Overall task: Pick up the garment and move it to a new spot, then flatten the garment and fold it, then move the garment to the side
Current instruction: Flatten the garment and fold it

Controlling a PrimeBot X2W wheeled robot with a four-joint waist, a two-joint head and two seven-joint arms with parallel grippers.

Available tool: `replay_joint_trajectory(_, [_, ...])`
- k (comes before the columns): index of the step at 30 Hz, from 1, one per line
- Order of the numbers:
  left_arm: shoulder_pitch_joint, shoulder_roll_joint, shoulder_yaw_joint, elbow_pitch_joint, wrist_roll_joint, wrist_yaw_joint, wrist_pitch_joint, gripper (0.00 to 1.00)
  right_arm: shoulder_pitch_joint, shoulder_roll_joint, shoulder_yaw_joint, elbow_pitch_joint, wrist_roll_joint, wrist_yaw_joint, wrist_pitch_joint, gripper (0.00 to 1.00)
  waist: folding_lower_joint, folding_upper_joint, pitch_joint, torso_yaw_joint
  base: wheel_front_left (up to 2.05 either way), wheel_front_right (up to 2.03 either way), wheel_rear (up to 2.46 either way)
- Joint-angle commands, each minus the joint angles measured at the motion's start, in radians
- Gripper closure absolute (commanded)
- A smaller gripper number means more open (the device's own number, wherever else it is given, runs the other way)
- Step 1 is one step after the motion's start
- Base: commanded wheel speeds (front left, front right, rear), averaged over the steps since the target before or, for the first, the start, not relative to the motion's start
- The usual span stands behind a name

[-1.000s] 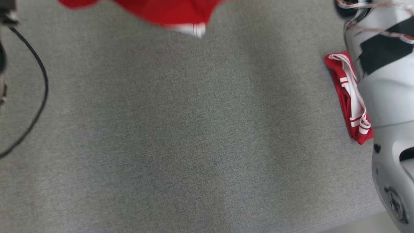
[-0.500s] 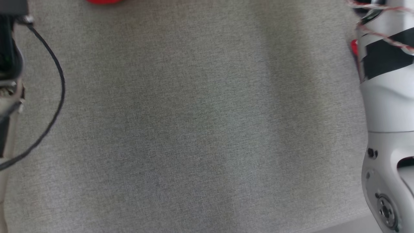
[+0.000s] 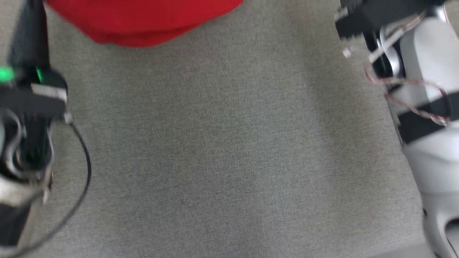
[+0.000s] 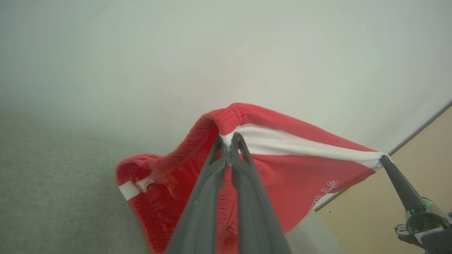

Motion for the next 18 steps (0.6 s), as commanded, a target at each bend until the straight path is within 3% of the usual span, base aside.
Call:
replay_joint_trajectory(1, [0.055,0.016,0.002,-0.019,-0.013,0.000,-0.002,1.00,0.038,-0.030,0.010,-0.043,0.028,-0.003,0.015,1.00,0.0001,-0.0001,-0.041,-0.002,0.00,0.00,0.00])
replay_joint_trajectory(6, [0.192,0.034,0.001,-0.070,-0.030,-0.002,-0.013,1.00,0.146,-0.106,0.032,-0.184,0.083,-0.003,0.076,1.00,0.0001,-0.0001,-0.104,-0.007,0.00,0.00,0.00])
replay_joint_trajectory(11, [0.387,0.017,-0.012,-0.116,-0.043,0.001,-0.039,1.00,0.328,-0.185,-0.030,-0.345,0.091,-0.004,0.175,1.00,0.0001,-0.0001,-0.213,-0.002,0.00,0.00,0.00])
replay_joint_trajectory(18, [0.563,0.017,-0.053,-0.107,0.028,0.018,-0.058,1.00,0.616,-0.275,-0.016,-0.480,0.164,-0.005,0.448,1.00,0.0001,-0.0001,-0.333,-0.007,0.00,0.00,0.00])
